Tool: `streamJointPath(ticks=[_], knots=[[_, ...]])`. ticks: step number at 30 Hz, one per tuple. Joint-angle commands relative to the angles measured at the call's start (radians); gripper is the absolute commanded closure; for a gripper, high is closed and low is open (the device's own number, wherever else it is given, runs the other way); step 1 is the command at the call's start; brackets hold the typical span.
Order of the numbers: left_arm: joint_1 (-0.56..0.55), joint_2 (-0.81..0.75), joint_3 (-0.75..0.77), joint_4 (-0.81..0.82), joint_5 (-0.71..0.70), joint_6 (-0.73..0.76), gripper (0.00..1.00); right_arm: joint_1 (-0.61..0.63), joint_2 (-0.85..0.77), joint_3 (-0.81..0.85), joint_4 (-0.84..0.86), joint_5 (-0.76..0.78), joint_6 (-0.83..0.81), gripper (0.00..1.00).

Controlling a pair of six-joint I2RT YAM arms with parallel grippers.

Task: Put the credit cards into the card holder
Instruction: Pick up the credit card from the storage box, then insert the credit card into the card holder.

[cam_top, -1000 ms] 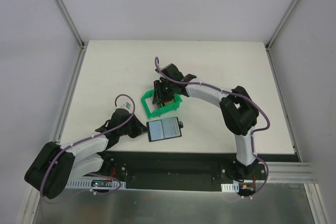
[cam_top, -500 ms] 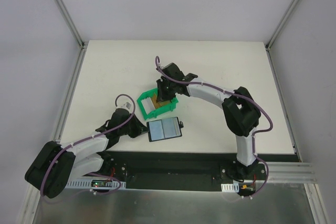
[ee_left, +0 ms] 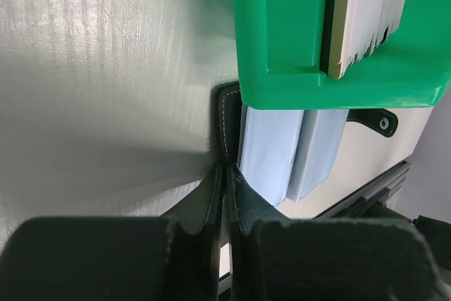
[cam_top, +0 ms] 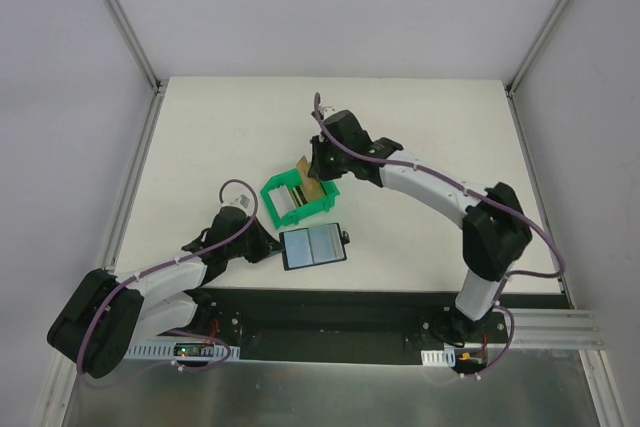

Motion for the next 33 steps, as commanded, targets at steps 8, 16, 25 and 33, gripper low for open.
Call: streamJointPath(ticks=[8,16,25,33], knots=[[0.009,-0.002,-0.055,-0.097,0.019,0.076,1.00,0.037,-0.437,-0.521,0.415,-0.100,0.277,1.00],[0.009,-0.037,-0.089,-0.097,0.057,0.083,1.00,0.157,-0.442,-0.801,0.659,-0.063,0.431,1.00],[0.009,-0.048,-0.102,-0.118,0.067,0.096,1.00,0.160,-0.362,-0.862,0.743,-0.103,0.454,1.00],[0.009,-0.059,-0.096,-0.138,0.041,0.088,1.00,0.146,-0.343,-0.899,0.745,-0.093,0.454,1.00]])
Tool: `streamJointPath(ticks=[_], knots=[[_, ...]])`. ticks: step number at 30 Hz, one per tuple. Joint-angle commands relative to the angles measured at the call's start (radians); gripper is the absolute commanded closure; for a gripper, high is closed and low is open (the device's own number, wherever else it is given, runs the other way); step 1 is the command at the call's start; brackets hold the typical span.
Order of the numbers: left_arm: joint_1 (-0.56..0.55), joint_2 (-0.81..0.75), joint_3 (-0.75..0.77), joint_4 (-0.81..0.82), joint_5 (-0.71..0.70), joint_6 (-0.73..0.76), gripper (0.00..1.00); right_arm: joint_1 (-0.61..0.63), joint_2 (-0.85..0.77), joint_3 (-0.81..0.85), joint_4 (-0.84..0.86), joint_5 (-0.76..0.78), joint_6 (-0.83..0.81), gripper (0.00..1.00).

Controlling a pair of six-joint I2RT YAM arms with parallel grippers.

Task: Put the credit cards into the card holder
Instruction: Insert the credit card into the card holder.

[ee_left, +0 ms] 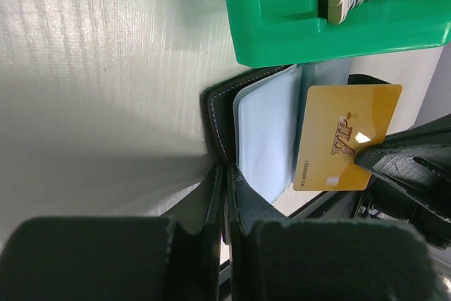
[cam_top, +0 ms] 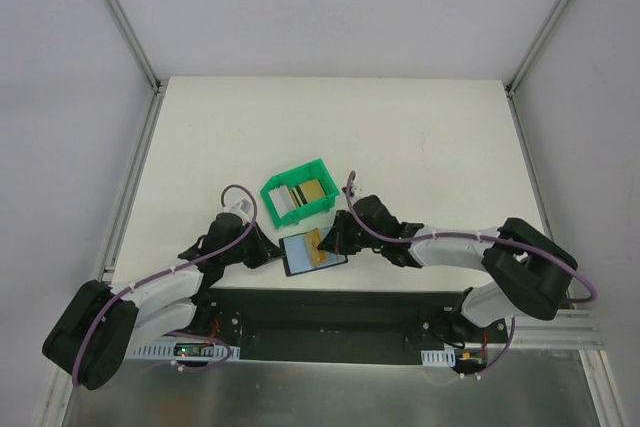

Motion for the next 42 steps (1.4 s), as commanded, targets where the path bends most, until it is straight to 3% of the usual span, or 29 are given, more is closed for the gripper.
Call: streamJointPath(ticks=[1,12,42], knots=[[0.009,0.008,-0.035,-0.152,-0.032,0.042,1.00,-0.014,0.002,-0.014,0.056,-0.012,0.006,1.00],[0.009,0.009,-0.031,-0.157,-0.040,0.043,1.00,-0.034,0.072,-0.043,0.113,-0.064,0.040,1.00],[0.009,0.008,-0.030,-0.156,-0.043,0.039,1.00,-0.028,0.190,-0.043,0.187,0.003,0.103,0.99]])
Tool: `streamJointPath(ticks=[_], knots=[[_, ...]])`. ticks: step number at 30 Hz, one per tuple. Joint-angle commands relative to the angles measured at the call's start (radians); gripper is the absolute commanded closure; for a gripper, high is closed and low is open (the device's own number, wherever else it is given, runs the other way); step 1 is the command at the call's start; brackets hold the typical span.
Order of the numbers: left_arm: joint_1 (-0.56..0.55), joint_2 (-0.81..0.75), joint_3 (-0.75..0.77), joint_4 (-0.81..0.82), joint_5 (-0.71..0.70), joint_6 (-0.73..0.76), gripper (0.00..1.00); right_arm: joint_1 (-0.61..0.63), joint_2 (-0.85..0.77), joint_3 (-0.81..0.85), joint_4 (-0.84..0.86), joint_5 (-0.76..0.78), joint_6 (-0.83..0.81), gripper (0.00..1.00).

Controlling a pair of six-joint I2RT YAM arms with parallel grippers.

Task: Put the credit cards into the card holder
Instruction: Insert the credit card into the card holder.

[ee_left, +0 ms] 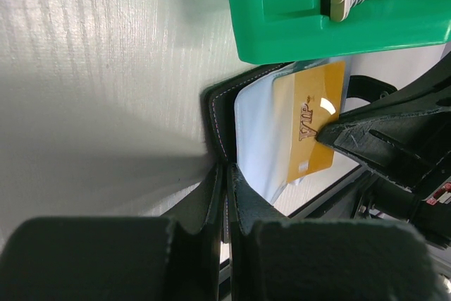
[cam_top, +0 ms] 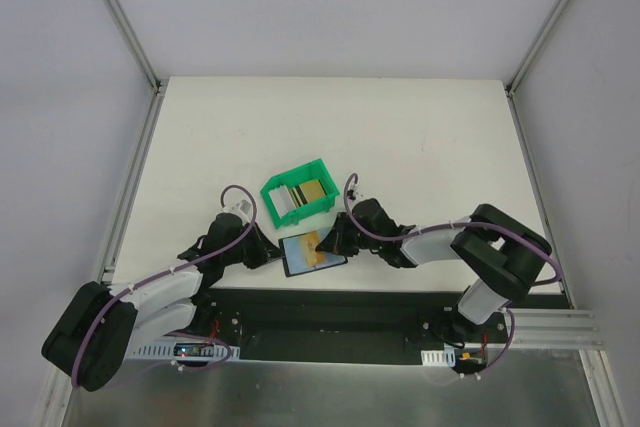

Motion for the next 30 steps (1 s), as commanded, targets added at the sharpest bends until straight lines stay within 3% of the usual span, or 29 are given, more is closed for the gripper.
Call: streamJointPath(ticks=[1,10,13,16,20,30], knots=[[0.009,0.018,-0.031,-0.141,-0.040,0.039,1.00,0.014,0.034,0.008,-0.025,0.055,0.002,1.00],[0.009,0.018,-0.028,-0.140,-0.045,0.037,1.00,0.056,-0.007,0.045,-0.180,0.146,0.013,0.90],[0.009,0.018,-0.028,-0.141,-0.042,0.036,1.00,0.050,-0.052,0.056,-0.254,0.204,-0.027,0.68],[0.009,0.016,-0.033,-0.140,-0.045,0.033,1.00,0.048,-0.107,0.086,-0.383,0.287,-0.074,0.59],[0.009,0.018,-0.033,-0.140,-0.046,0.037,1.00,0.053,-0.151,0.093,-0.424,0.307,-0.105,0.55],[0.009,0.027,-0.028,-0.140,-0.046,0.041,1.00,0.100,-0.109,0.171,-0.450,0.281,-0.156,0.57]])
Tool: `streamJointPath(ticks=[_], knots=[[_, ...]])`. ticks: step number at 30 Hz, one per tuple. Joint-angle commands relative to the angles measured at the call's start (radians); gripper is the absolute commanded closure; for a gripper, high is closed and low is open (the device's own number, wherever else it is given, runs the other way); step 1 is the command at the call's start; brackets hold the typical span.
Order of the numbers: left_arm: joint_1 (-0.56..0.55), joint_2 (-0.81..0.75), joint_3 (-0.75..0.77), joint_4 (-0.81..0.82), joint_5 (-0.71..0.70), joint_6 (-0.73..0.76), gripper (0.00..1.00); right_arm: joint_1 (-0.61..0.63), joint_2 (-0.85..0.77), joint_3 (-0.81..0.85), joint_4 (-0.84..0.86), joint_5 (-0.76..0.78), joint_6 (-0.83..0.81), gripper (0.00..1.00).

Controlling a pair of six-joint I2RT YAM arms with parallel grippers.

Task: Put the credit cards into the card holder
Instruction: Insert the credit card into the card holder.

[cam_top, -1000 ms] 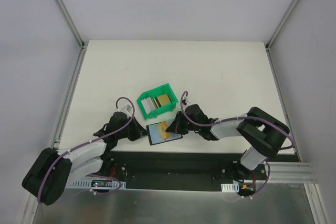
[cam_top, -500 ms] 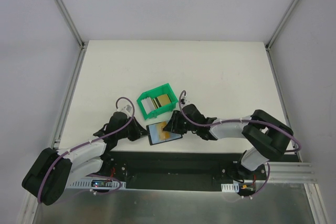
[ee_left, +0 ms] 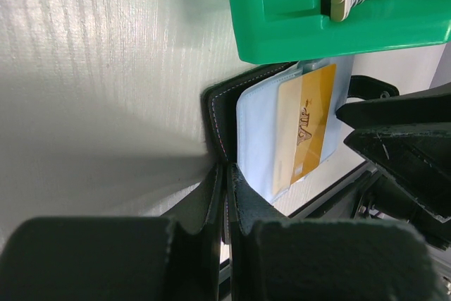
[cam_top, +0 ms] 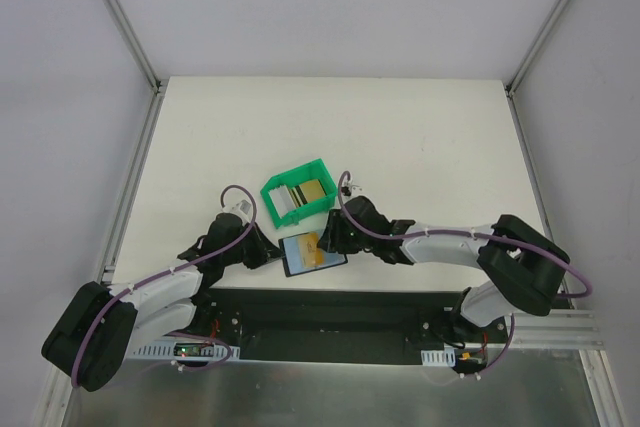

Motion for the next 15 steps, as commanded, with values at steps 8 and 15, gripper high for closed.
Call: streamJointPath(ticks=[8,15], knots=[[0.009,0.020,-0.031,-0.140,-0.042,0.039,1.00,0.051,0.009,0.102,-0.161,0.080,-0.098,0.57],[0.009,0.020,-0.031,-0.139,-0.039,0.039,1.00,0.091,0.005,0.142,-0.193,0.131,-0.132,0.58]])
